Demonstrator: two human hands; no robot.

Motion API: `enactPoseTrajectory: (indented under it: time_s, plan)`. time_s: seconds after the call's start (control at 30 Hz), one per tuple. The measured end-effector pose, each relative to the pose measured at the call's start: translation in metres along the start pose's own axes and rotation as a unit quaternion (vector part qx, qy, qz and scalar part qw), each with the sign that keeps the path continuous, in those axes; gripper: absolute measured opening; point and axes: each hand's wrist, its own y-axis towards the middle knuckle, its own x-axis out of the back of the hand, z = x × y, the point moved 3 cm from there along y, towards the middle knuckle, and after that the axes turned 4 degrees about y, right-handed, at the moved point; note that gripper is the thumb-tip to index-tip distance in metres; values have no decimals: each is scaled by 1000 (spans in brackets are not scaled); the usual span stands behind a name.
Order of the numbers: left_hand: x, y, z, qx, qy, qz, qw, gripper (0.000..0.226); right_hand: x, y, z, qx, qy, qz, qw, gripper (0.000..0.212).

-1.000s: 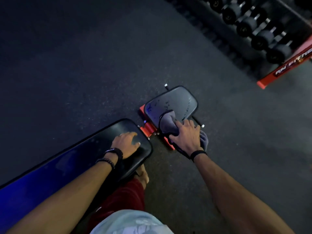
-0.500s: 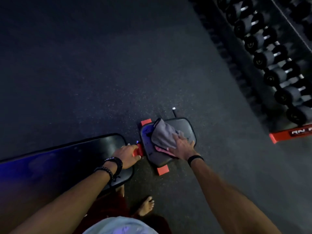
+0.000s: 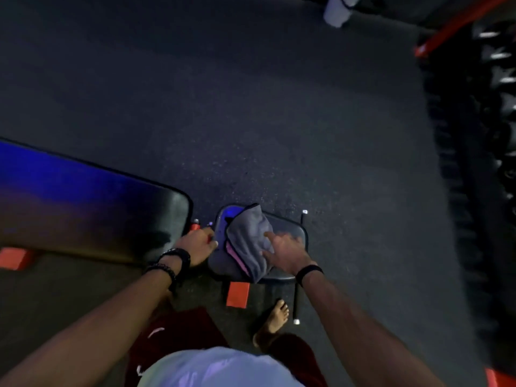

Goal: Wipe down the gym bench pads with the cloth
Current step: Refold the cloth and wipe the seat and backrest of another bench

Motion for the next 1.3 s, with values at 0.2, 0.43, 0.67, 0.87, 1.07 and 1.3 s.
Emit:
enactPoseTrajectory:
  time_s: [0.2,0.43,0.67,0.87,1.07,1.3]
  plan:
    - [-71,-70,-25,112,-127,-25,985,42,8,-36,-19,114,-67,9,991,57]
    - [-107,-129,-23,175,-227,-98,953,38,6,-53,-13,173,-110,33,978,57]
    - [-154,-161,-30,232,-313,-121,913,39,12,-66,-6,193,-138,48,970,56]
    - [-196,-155,-49,290,-371,-139,871,41,36,-19,7,190,-104,36,975,64]
    - [-252,-88,-72,367,-428,-180,806,45,-8,77,4,197,-58,77,976,93]
    - [-302,8,-143,436,-542,-329,639,72,-112,162,17,287,-156,-49,944,103]
